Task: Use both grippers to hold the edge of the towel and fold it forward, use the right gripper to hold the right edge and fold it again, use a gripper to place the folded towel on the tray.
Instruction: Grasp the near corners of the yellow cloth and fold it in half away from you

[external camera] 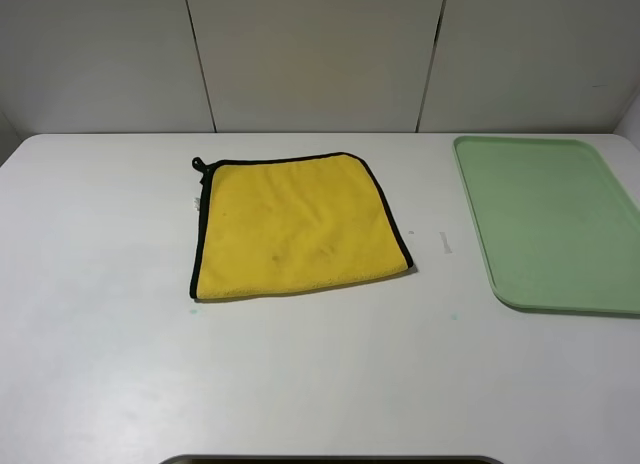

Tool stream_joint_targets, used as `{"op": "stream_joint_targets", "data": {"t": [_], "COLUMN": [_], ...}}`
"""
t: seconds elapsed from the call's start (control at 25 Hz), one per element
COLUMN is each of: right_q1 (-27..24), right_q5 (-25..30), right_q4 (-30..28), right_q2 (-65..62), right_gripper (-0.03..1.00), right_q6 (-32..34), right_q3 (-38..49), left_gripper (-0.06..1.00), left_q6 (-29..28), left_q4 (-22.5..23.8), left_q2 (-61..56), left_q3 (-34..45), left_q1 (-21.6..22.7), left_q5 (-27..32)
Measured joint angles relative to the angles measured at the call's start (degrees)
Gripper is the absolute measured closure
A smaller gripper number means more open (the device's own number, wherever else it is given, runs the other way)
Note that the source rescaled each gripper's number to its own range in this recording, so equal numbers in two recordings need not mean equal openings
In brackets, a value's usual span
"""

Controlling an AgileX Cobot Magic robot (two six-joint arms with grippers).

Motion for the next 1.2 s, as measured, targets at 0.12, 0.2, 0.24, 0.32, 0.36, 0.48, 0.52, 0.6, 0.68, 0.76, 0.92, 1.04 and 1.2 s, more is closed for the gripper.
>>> {"op": "stream_joint_targets", "data": {"t": [0.12,0.2,0.24,0.32,0.36,0.48,0.52,0.6,0.68,0.76,0.92,1.04,1.2], "right_q1": [0.0,0.0,0.0,0.0,0.0,0.0,0.0,0.0,0.0,0.0,0.0,0.0,0.0], "right_q5": [0.0,0.0,0.0,0.0,0.0,0.0,0.0,0.0,0.0,0.0,0.0,0.0,0.0], "right_q4": [0.0,0.0,0.0,0.0,0.0,0.0,0.0,0.0,0.0,0.0,0.0,0.0,0.0], "right_q2": [0.0,0.0,0.0,0.0,0.0,0.0,0.0,0.0,0.0,0.0,0.0,0.0,0.0], "right_gripper": [-0.03,-0.03,-0.03,-0.03,-0.03,-0.03,-0.03,-0.03,-0.03,-0.03,-0.03,-0.03,-0.03], "right_q6": [0.0,0.0,0.0,0.0,0.0,0.0,0.0,0.0,0.0,0.0,0.0,0.0,0.0], "right_q3": [0.0,0.0,0.0,0.0,0.0,0.0,0.0,0.0,0.0,0.0,0.0,0.0,0.0], "left_gripper": [-0.06,-0.06,-0.06,-0.06,-0.06,-0.06,-0.06,-0.06,-0.06,-0.06,-0.06,-0.06,-0.06], "left_q6": [0.0,0.0,0.0,0.0,0.0,0.0,0.0,0.0,0.0,0.0,0.0,0.0,0.0], "left_q4": [0.0,0.0,0.0,0.0,0.0,0.0,0.0,0.0,0.0,0.0,0.0,0.0,0.0], "left_q2": [0.0,0.0,0.0,0.0,0.0,0.0,0.0,0.0,0.0,0.0,0.0,0.0,0.0], "left_q3": [0.0,0.0,0.0,0.0,0.0,0.0,0.0,0.0,0.0,0.0,0.0,0.0,0.0], "left_q1": [0.0,0.0,0.0,0.0,0.0,0.0,0.0,0.0,0.0,0.0,0.0,0.0,0.0], "left_q5": [0.0,0.0,0.0,0.0,0.0,0.0,0.0,0.0,0.0,0.0,0.0,0.0,0.0]}}
